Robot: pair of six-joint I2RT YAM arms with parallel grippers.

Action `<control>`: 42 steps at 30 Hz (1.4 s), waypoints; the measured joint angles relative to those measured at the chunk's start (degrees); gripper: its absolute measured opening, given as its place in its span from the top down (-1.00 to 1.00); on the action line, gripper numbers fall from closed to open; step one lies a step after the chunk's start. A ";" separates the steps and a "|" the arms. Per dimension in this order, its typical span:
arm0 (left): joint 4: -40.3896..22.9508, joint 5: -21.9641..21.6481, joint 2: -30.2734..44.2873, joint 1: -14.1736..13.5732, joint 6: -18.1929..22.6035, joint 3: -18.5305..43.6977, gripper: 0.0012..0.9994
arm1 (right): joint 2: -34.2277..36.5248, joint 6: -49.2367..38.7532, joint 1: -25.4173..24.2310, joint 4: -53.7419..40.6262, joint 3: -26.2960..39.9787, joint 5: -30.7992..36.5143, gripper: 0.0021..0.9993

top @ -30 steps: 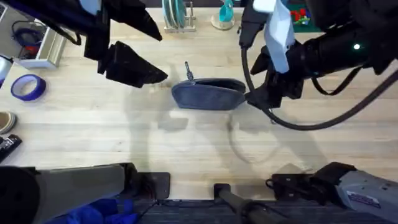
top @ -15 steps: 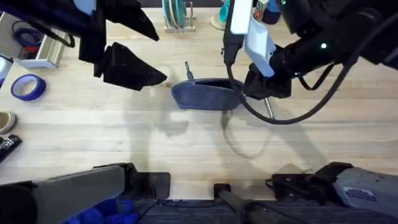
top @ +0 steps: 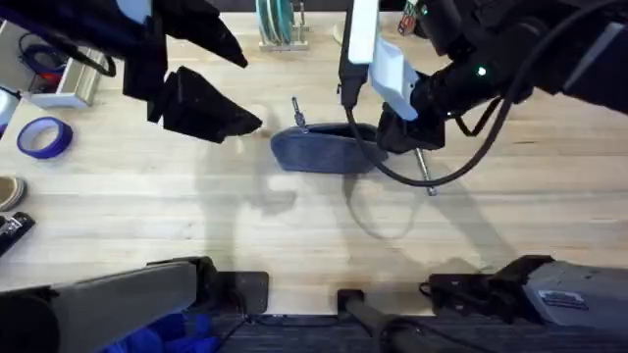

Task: Unzip the bag, pick up the pens from the table one at a time and place them inside, then zip the bag closed.

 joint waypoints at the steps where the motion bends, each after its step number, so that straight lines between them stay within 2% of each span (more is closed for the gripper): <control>1: 0.00 -0.07 0.01 0.00 -0.16 0.00 -1.00 | 0.00 -0.04 0.00 0.44 0.00 0.00 0.94; 8: 0.00 -0.12 0.01 0.00 -0.85 0.00 -1.00 | 0.29 -0.22 0.00 1.35 0.04 -0.02 0.94; 23: 0.00 -0.12 0.00 0.00 -1.11 0.00 -1.00 | 7.24 -0.24 -0.19 4.72 0.09 0.40 0.94; 42: 0.00 -0.12 0.01 0.00 -1.46 0.00 -1.00 | 11.63 -0.38 -0.20 7.23 0.37 0.61 0.92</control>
